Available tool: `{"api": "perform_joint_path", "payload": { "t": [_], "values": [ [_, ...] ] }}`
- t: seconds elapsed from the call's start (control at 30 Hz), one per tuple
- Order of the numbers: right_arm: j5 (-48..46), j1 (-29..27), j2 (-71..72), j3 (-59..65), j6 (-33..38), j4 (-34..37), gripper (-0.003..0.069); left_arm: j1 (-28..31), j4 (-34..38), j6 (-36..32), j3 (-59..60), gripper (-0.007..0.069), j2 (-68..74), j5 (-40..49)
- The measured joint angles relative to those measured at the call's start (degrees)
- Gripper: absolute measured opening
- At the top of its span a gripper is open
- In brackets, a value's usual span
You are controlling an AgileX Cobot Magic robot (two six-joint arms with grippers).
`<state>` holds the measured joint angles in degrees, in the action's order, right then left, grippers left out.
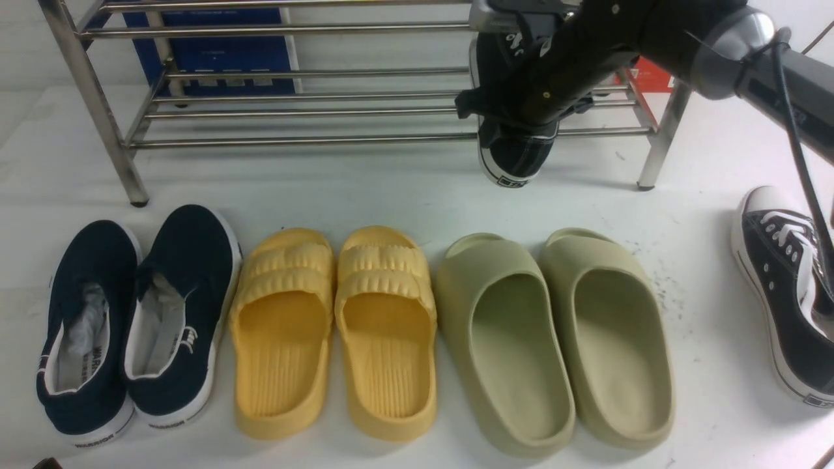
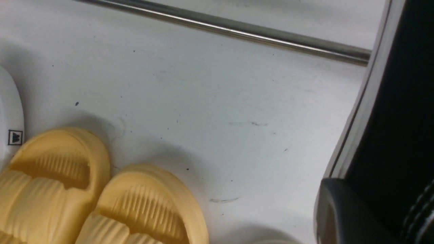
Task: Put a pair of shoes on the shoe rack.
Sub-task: Use the right arm to put a shoe into the shoe rack
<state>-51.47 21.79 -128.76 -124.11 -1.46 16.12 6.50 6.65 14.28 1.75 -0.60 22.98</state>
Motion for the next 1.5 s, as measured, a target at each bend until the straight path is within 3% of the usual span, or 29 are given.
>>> {"api": "perform_joint_path", "payload": {
  "t": [0.93,1.2,1.37,1.5],
  "values": [
    [5.30,0.00,-4.44,-1.89,0.01,-0.39,0.0045,0.00,0.00,0.00,0.00,0.0238,0.00,0.00],
    [7.44,0.00,-4.60,-1.94,0.06,-1.32,0.0127,0.00,0.00,0.00,0.00,0.0238,0.00,0.00],
    [8.95,0.00,-4.16,-2.44,1.46,-4.20,0.0233,0.00,0.00,0.00,0.00,0.0238,0.00,0.00],
    [8.62,0.00,-3.84,-2.44,1.99,-5.10,0.0251,0.00,0.00,0.00,0.00,0.0238,0.00,0.00]
  ]
}}
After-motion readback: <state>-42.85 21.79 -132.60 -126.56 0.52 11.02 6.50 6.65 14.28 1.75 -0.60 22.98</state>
